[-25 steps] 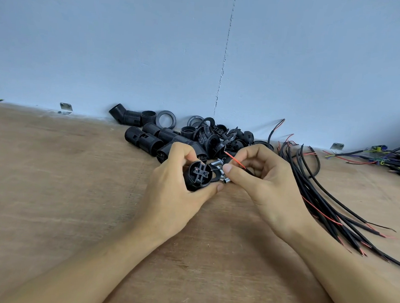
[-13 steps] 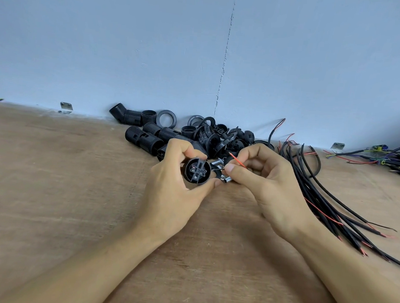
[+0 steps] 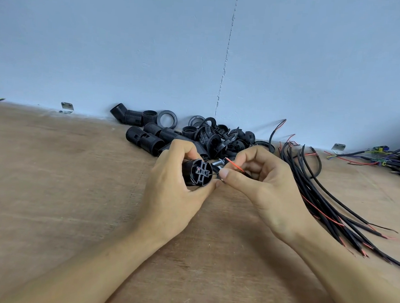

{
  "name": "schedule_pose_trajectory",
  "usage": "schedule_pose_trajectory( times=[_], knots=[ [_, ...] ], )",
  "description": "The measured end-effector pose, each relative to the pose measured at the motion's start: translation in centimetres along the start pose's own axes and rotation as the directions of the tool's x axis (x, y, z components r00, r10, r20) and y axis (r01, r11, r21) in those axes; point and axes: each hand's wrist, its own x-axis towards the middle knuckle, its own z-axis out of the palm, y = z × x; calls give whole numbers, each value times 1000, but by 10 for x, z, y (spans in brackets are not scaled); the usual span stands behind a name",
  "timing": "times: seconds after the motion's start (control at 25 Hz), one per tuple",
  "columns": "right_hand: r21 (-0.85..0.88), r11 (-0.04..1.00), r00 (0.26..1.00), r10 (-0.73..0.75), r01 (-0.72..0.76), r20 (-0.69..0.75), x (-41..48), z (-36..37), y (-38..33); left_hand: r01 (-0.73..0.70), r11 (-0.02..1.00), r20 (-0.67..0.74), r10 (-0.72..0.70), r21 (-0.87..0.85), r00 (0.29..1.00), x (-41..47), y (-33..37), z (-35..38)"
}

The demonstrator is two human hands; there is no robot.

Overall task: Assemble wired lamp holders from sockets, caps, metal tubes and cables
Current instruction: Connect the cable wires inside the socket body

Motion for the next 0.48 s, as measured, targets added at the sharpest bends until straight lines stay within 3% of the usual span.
schedule_pose_trajectory(
  times=[0.48],
  knots=[
    [-126, 991, 997, -45, 36, -64, -3, 4, 0, -35, 996, -4, 35, 76, 999, 0, 4, -2]
  ],
)
